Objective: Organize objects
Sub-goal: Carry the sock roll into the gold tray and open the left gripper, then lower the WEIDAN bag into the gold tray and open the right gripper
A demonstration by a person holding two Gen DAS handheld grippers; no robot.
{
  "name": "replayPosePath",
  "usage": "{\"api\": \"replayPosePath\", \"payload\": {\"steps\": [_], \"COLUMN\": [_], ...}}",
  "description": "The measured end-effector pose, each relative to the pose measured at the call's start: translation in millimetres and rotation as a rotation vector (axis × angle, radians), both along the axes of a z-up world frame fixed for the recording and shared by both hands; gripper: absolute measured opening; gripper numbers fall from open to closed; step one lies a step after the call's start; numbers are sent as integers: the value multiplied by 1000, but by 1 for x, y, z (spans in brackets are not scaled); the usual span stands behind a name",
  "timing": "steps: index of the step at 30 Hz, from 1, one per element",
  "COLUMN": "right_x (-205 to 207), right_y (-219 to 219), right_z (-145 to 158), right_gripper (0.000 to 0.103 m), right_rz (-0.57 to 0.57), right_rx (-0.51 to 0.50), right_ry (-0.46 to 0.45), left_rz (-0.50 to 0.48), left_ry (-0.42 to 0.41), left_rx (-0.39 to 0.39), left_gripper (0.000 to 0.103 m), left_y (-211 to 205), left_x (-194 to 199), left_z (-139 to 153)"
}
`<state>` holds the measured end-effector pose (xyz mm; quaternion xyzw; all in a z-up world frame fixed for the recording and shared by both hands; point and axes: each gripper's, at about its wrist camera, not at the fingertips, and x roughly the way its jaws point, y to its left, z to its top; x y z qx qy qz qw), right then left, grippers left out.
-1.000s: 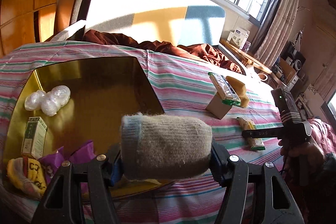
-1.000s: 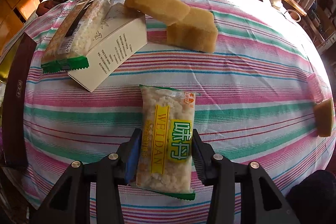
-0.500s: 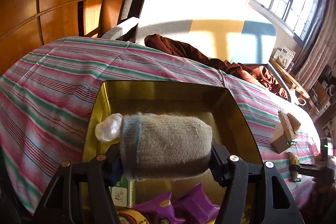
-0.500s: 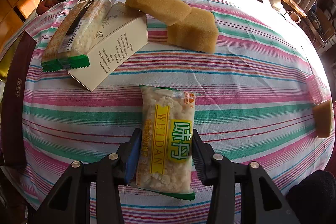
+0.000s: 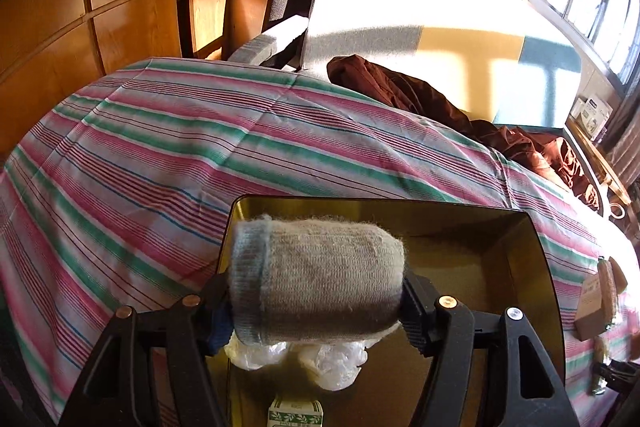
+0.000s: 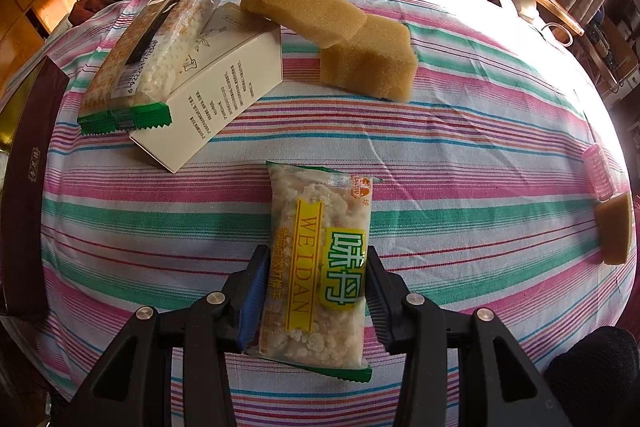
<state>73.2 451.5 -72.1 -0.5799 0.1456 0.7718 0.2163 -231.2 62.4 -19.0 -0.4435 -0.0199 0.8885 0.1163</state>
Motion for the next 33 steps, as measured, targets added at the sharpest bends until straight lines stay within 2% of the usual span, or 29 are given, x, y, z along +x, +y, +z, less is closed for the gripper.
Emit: {"api": "replayPosePath", "payload": {"steps": [2,5,7,9,14,23,28,33], "right_x": [0,0,0,-1,-1,0,1,8], "right_y": [0,0,0,0,0,-2,-17,-44], "right_z": [0,-1,-1,-1,-1,-4,-4,-6], "right_gripper": [45,45,46,46,46,45,45,45], "right_rz": [0,-1,0,-1,0,6,36,89], "right_rx": [-1,-1,0,0,0,-4,-3,-13], "right_ry": [0,0,0,0,0,0,-6,2], "left_rz": [19,45,38,45,35,-74,-115,-127], "left_ry": [-14,2,-1,-3,58,150,155,119], "left_rx": [6,-32,-16,-8,47,107,137,166], "left_gripper": [69,73,80,80,78,80,80,80], "left_y": [-1,-2,-6,-10,-17,-2,8,12], "left_x": [-9,-13,-9,-3,40,137,168,182], "left_z": [-4,-5,-4,-1,16,34,34,25]}}
